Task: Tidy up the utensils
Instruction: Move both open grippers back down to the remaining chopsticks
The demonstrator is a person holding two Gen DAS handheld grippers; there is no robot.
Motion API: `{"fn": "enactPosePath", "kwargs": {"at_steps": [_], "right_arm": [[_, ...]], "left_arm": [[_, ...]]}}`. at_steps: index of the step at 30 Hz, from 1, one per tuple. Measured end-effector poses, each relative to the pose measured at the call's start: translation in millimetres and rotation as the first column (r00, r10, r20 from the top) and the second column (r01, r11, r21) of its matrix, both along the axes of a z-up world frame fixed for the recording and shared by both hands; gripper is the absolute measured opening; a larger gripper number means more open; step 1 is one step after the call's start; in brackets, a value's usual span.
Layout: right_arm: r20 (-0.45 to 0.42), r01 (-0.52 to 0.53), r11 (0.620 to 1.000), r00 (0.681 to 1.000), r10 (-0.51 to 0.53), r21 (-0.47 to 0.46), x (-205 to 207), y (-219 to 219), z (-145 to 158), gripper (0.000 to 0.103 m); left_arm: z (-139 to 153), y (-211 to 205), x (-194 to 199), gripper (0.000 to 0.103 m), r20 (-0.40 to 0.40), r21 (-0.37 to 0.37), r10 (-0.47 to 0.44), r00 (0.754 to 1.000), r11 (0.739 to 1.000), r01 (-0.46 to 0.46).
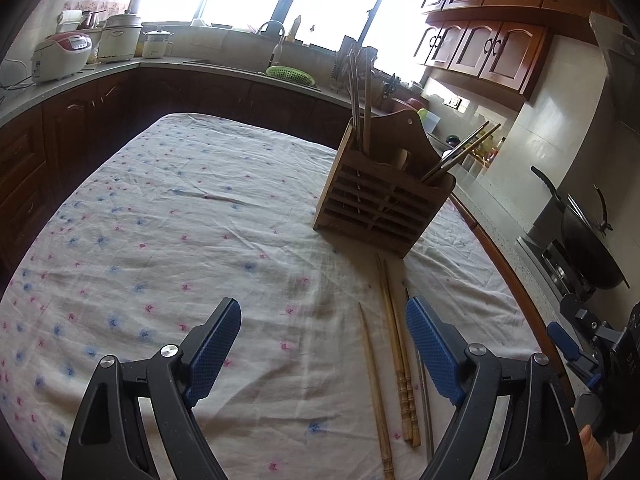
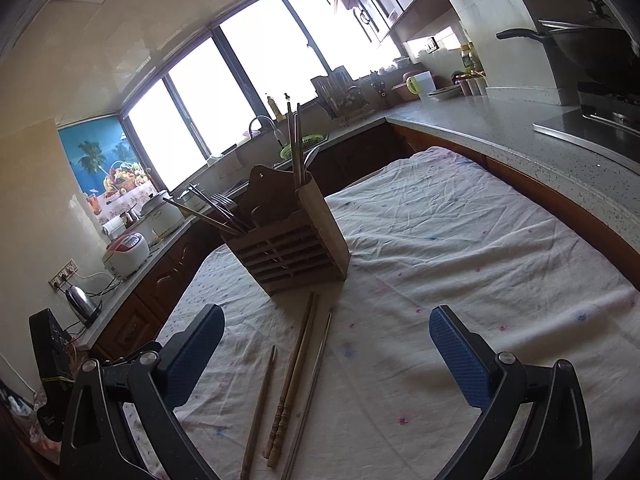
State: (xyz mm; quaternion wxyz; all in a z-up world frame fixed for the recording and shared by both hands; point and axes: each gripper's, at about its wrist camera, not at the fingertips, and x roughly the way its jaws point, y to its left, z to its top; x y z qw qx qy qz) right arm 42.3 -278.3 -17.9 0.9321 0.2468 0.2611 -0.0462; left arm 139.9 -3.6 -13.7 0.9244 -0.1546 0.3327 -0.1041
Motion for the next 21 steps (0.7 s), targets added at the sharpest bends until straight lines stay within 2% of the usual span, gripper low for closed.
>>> {"fn": "enactPosePath", "kwargs": {"at_steps": [7,10,13,16,18,21], "right_arm": [[-0.023,0.015,1.000,1.000,-0.014,0.019,3.4,-7.3,-7.5,0.103],[-0.037,0.013,1.000,0.999,-0.012,0.028,7.5,-10.5,-11.0,0.102],[-0.044,0.020,0.999,0.999,-0.019,0.029,9.7,-13.3,-13.1,0.101],[-0.060,0.022,0.999,0.998,-0.020,0.034,13.9,-15.5,-16.5,0.095],[-0.076,0.022,0.999,0.997,-0.019,0.036,17.7,-16.8,-20.3,0.091],[-0.118,0.020,0.999,0.993,-0.016,0.034,24.3,-17.0,-27.2,0.074]], "left_arm": [[-14.7,-28.2,26.2,0.082,-0.087,0.060,-0.072,0.994,0.995,0.078],[-21.1,-42.8,40.4,0.075,-0.119,0.101,-0.103,0.988,0.988,0.115],[-31.0,-59.3,57.5,0.063,-0.156,0.124,-0.140,0.978,0.979,0.160],[-43.0,-73.3,73.3,0.046,-0.201,0.123,-0.179,0.963,0.971,0.206],[-51.2,-80.2,81.4,0.030,-0.233,0.119,-0.203,0.951,0.965,0.235],[-55.5,-83.5,83.8,0.018,-0.222,0.172,-0.207,0.953,0.954,0.247]]}}
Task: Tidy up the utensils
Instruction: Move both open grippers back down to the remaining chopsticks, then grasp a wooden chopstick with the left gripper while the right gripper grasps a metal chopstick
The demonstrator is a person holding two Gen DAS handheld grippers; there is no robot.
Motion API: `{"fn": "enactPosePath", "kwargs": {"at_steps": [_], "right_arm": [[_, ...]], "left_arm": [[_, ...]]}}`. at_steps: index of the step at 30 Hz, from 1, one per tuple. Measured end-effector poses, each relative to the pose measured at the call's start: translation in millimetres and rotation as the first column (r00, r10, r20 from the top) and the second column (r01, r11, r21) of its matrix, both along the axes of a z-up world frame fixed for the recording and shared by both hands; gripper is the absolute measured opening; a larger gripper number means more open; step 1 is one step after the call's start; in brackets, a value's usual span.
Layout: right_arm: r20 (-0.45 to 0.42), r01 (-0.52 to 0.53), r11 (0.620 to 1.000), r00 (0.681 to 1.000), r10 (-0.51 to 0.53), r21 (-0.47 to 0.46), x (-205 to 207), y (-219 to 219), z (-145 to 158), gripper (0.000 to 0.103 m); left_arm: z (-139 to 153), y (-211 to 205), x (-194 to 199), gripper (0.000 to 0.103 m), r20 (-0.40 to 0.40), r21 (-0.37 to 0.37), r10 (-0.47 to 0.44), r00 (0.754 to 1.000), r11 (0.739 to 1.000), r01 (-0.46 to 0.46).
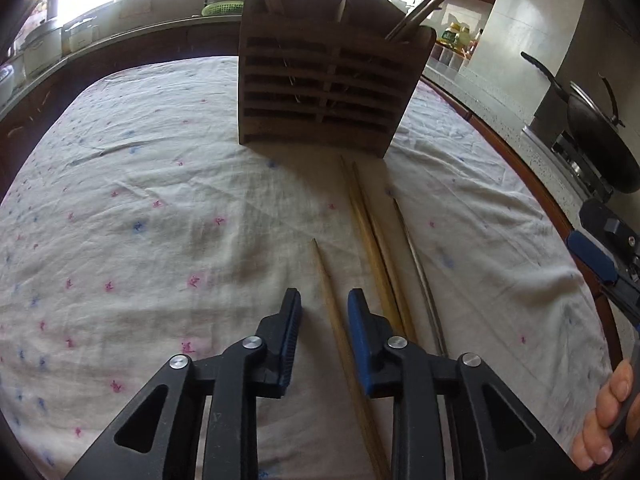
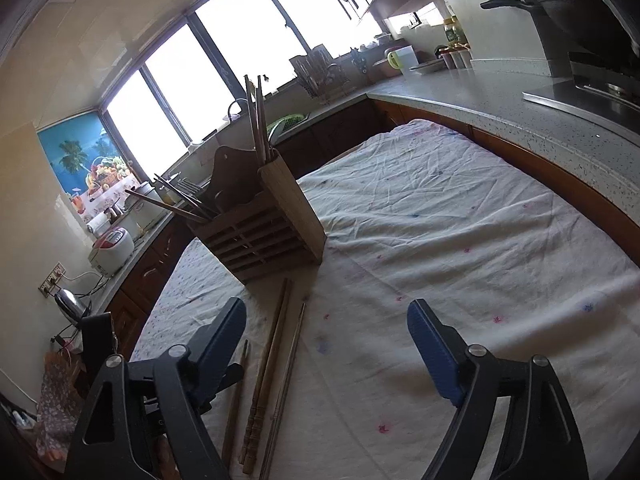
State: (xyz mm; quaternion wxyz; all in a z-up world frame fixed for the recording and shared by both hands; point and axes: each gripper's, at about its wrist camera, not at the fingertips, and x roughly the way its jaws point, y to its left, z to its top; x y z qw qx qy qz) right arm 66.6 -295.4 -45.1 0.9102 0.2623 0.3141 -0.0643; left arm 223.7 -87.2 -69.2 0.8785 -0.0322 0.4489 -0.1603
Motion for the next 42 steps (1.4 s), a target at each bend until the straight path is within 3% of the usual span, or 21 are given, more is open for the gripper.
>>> {"fn": "enactPosePath", "kwargs": {"at_steps": [2,5,9,13,16,20,26,30,35,42], "right_arm": [[-0.024,-0.018,1.000,1.000,0.018,0.007,5.5,1.5,-4.6,0.062],[-0.065,-0.056,0.998,0.996,0.056,0.007,16.3,7.3,-12.0,0.053],[-0.107,-0.115,0.993,0.988,0.115,0.009,31.7,20.3,-22.0,0.048],[-0.158,-0.167,0.986,0.973,0.165,0.001,52.9,34.4,-34.5,0.043],[-0.208,-0.197,0.980,0.960,0.189,-0.020,71.3,43.6,-43.7,0.033],[-0.285,-0.230,0.971,0.937,0.204,-0.062,94.7,52.5,-59.4,0.025],[-0.325,-0.265,0.952,0.923,0.205,-0.154,115.5,64.2,-64.0,0.023],[-0.352,-0.298,0.919,0.915,0.198,-0.257,118.5,78.1,-64.6,0.022],[-0.357,-0.307,0.915,0.912,0.204,-0.262,118.0,78.1,-63.4,0.007],[-0.266,-0.270,0.954,0.937,0.229,-0.132,94.8,66.2,-40.2,0.004]], "left_arm": [[-1.8,4.6,-0.2,0.015,-0.001,-0.002,-0.025,1.000,1.000,0.025],[-0.1,19.4,-4.7,0.014,-0.001,0.009,-0.049,0.999,0.999,0.049],[1.6,41.8,-9.1,0.012,0.005,0.046,-0.053,0.999,0.998,0.052],[4.4,56.0,-5.6,0.012,-0.023,-0.007,-0.022,0.999,1.000,0.022],[5.4,54.2,-1.8,0.013,-0.027,-0.018,-0.014,1.000,1.000,0.014],[-0.1,43.6,5.1,0.016,-0.054,0.023,-0.021,0.998,0.999,0.022],[-4.7,26.9,11.2,0.016,-0.032,0.091,-0.017,0.999,0.996,0.019],[-5.5,19.5,9.1,0.008,0.001,0.138,-0.013,1.000,0.990,0.013],[-5.2,28.5,9.8,0.004,-0.005,0.081,0.001,1.000,0.997,0.000],[13.1,59.4,-2.6,0.004,0.002,-0.072,0.028,1.000,0.997,-0.027]]}}
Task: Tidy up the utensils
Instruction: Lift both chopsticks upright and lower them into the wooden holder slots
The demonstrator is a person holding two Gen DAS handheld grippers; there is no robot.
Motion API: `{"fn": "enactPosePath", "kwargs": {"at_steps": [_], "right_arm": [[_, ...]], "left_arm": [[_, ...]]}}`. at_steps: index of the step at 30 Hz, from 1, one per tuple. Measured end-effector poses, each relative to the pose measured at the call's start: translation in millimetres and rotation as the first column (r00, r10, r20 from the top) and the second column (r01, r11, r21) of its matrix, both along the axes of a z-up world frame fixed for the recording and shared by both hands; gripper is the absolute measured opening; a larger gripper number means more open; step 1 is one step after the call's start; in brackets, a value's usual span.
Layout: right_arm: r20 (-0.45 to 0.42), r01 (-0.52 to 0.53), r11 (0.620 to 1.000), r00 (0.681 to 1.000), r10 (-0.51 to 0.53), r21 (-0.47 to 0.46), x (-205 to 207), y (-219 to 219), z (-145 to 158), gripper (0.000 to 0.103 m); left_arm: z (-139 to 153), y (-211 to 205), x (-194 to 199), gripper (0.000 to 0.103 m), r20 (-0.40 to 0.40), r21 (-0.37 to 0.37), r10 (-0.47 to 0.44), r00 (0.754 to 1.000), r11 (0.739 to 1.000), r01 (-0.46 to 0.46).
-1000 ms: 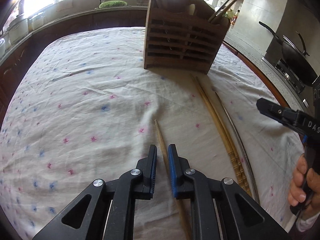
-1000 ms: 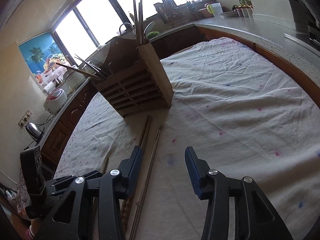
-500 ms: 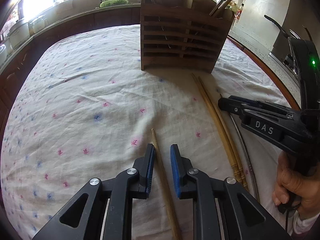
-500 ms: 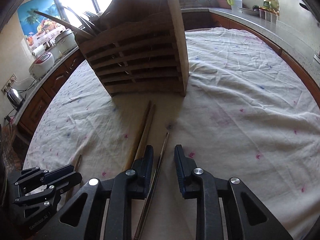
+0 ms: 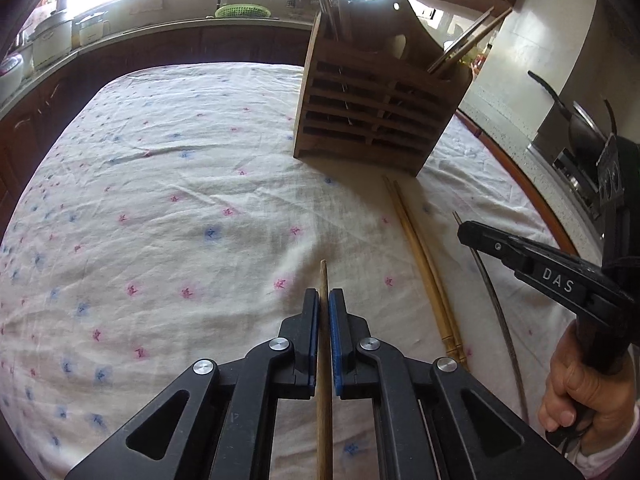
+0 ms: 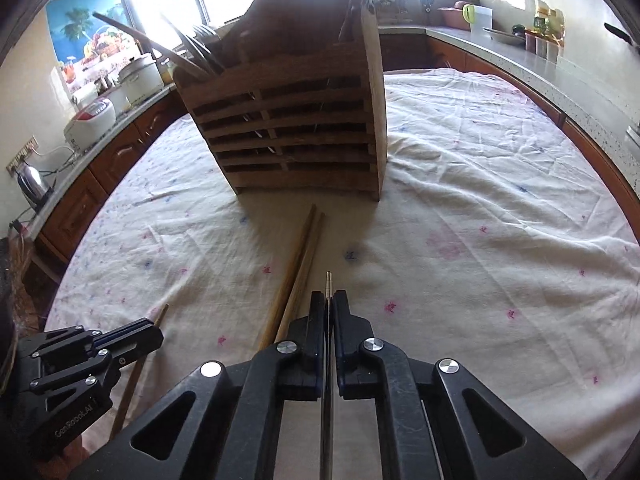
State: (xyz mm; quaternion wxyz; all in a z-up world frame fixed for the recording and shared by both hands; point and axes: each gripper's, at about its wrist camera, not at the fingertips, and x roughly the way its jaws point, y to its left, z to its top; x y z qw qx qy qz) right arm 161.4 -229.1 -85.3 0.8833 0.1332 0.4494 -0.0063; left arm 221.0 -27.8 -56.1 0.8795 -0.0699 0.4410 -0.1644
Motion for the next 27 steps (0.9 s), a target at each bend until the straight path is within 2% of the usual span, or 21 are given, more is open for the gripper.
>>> {"fn": "enactPosePath", "kwargs": {"at_steps": [5,10,13,18,27], "right_arm": [[0.091,0.001,0.998,0.996,-0.006,0.058,-24.1,-5.1,34.6,0.004],[0.176,0.011,0.997,0.984,-0.024,0.074,-44.4,-9.1,70.7,0.004],[0.230,0.007,0.995,0.973,-0.031,0.104,-53.5,-13.1,90.6,0.004],[0.306,0.010,0.995,0.951,-0.040,0.101,-62.5,-15.2,119.3,0.004],[0.348,0.016,0.995,0.936,-0.048,0.095,-68.0,-19.9,134.3,0.004]], "left_arm": [[31.1,22.7,-17.5,0.004,0.055,-0.112,0.006,0.998,0.994,0.000],[66.0,40.4,-41.5,0.004,0.134,-0.168,0.010,0.991,0.986,0.013],[84.1,50.7,-57.5,0.004,0.179,-0.179,0.015,0.984,0.984,0.017],[103.0,62.8,-76.6,0.004,0.225,-0.195,0.025,0.974,0.981,0.020],[114.6,67.6,-85.8,0.004,0.271,-0.201,0.041,0.962,0.979,0.015]]}}
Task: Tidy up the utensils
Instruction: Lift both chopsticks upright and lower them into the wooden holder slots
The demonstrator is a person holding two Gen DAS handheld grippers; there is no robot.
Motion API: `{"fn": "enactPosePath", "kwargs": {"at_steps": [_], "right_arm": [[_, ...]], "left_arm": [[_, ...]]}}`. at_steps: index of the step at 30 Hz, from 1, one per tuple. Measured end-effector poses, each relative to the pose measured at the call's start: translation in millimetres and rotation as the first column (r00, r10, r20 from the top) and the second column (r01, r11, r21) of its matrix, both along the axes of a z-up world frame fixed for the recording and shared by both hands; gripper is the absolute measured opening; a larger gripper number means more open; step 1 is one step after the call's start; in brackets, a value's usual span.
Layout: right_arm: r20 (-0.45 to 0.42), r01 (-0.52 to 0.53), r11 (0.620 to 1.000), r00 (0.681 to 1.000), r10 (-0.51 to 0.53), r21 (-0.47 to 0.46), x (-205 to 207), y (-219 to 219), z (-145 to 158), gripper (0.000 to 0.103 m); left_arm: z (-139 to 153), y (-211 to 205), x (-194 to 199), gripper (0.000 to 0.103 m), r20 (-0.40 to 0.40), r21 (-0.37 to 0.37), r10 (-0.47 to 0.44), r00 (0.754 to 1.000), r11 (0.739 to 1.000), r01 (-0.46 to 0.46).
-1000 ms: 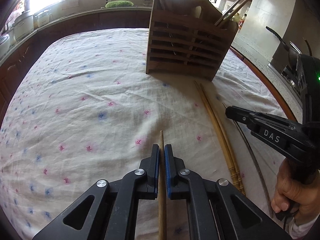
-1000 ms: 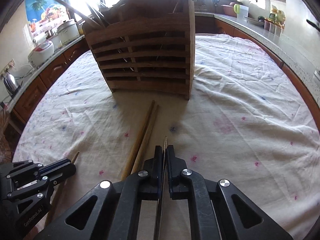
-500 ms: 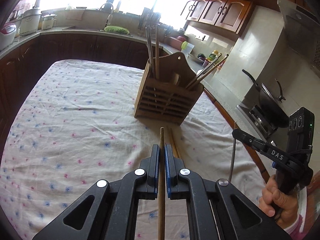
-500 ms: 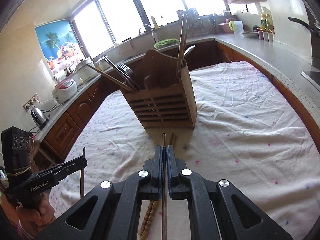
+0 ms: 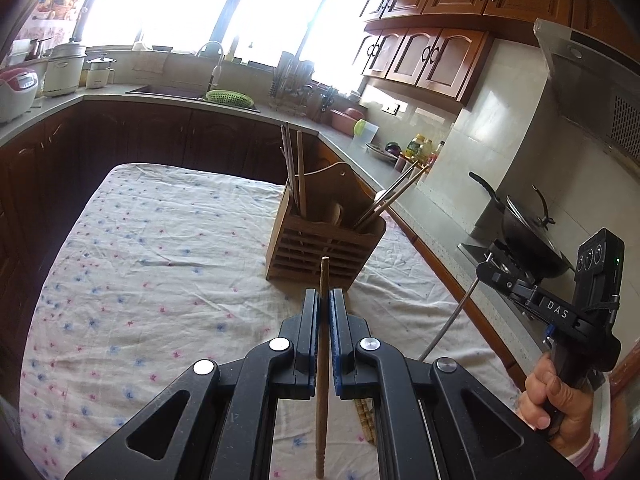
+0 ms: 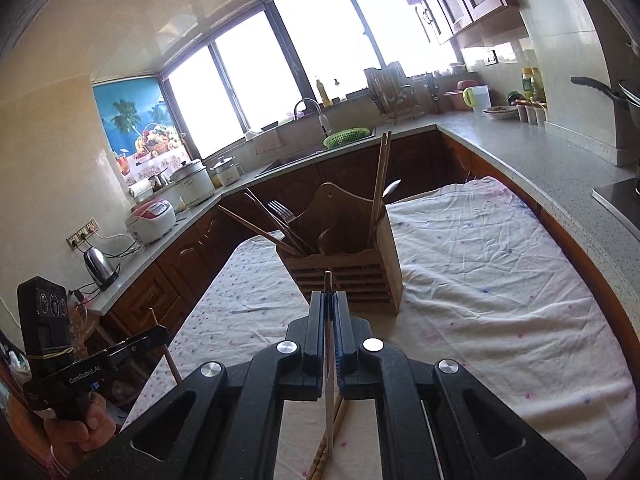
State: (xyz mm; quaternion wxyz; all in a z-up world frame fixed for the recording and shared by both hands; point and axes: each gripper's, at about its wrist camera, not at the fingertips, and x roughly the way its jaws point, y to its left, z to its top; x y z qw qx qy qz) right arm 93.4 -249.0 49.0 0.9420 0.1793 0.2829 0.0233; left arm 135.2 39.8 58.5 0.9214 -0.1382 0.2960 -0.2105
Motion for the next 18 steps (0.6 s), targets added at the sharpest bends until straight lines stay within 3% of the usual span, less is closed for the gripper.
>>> {"fn": "enactPosePath", "kwargs": {"at_steps": [18], "right_arm": [[0.050,0.020,1.000,0.999,-0.020,-0.006,-1.8,-9.3,15.2,0.004]], "left_arm": [[11.4,-3.4,14.3,0.004,0.054,-0.005,0.003,0.999,1.000,-0.003]]}}
